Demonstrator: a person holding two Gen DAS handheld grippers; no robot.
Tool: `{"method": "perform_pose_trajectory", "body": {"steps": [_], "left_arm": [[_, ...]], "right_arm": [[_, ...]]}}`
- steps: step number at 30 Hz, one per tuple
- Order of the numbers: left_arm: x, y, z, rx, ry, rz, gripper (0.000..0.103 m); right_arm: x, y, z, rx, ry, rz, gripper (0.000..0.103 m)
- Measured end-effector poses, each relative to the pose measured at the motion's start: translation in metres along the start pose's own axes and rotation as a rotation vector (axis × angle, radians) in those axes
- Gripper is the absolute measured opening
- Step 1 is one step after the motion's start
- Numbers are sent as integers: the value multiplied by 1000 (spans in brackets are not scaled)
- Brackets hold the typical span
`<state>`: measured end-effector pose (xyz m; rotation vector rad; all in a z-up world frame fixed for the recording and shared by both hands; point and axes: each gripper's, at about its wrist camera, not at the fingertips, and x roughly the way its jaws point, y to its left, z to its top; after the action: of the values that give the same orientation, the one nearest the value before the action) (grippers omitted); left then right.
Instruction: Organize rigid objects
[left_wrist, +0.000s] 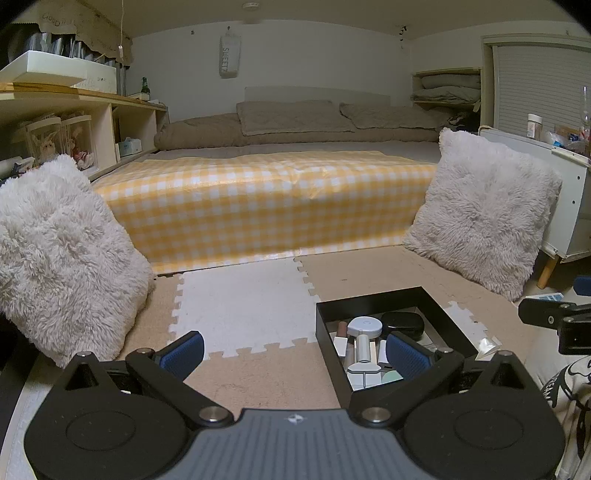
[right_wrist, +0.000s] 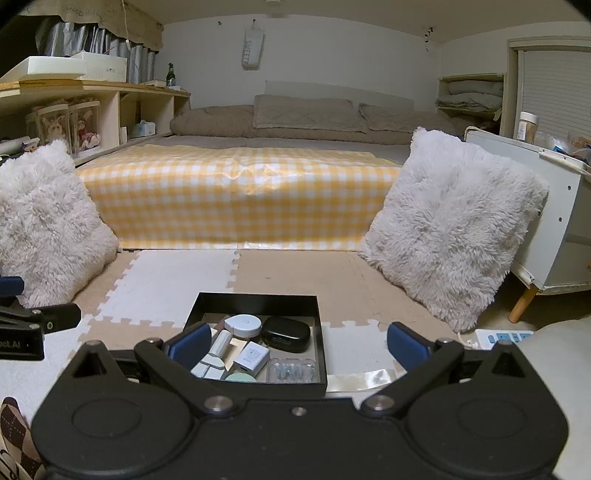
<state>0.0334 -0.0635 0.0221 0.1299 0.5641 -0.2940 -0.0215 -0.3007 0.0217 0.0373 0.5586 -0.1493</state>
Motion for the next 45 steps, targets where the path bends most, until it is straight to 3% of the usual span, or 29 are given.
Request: {"method": "perform_pose_trajectory", "body": {"steps": [45], "left_arm": [[-1,-1,1,-4,1,-3,103]], "right_arm": [[0,0,0,-5,1,-6,103]]}}
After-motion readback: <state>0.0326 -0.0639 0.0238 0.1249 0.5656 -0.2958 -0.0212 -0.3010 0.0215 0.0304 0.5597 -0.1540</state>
